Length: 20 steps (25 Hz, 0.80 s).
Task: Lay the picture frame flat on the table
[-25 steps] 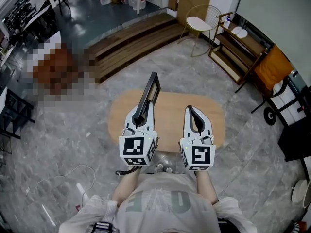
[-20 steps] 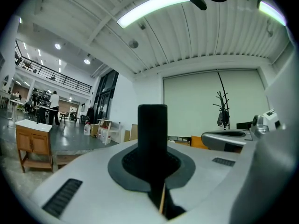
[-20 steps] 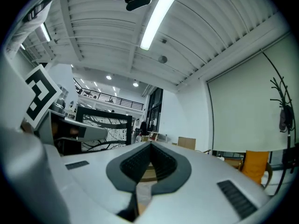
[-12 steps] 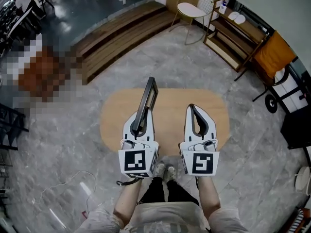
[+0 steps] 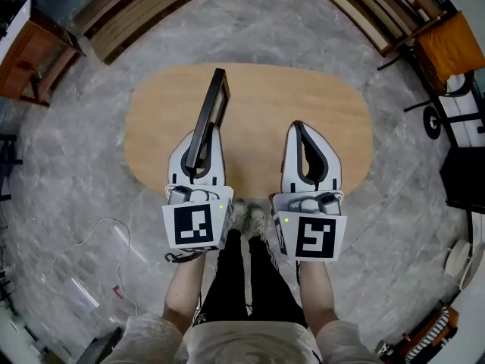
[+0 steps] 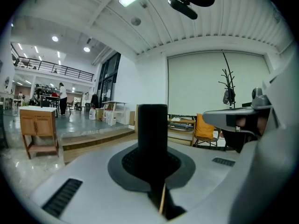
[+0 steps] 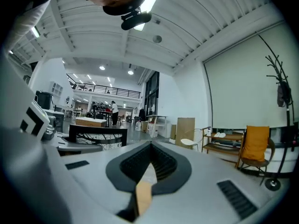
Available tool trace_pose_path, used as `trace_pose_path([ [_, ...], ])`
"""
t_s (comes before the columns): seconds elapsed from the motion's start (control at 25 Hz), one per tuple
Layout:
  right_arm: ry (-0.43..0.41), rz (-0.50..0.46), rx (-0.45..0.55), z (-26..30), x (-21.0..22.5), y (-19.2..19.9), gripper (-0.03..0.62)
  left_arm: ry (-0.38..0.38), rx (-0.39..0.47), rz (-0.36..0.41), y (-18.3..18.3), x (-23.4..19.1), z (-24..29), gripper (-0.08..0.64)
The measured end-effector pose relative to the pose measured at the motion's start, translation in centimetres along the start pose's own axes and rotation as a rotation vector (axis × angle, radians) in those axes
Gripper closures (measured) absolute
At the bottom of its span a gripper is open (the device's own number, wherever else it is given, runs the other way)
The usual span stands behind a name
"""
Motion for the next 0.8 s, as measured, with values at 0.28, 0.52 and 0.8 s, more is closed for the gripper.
trace_pose_path([
  [0.28,-0.002,0.079,-0.093,-0.5,-0.8,8.2,0.586,0.006,-0.026,-0.049,6.4,1.3,0.5,0.541],
  [0.52,0.0,0.095,-0.159,-1.5,-1.1,13.4,0.586,0.009,-0.096,-0.111,11.5,2.5,-0.3,0.541],
  [0.8,0.015,0.136,-0.229,-2.6,-0.1,18.0,0.586,0.016,-0.203,-0.135,17.7,4.0,-1.2,0.541],
])
Point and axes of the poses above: the fingertips, and each gripper's own axes: z forward along the fingers, x to its right, y out of its underside, the point moved 4 cm from there along -z, backward along the fingers, and after that the axes turned 9 degrees about z, right-handed, at the moved point
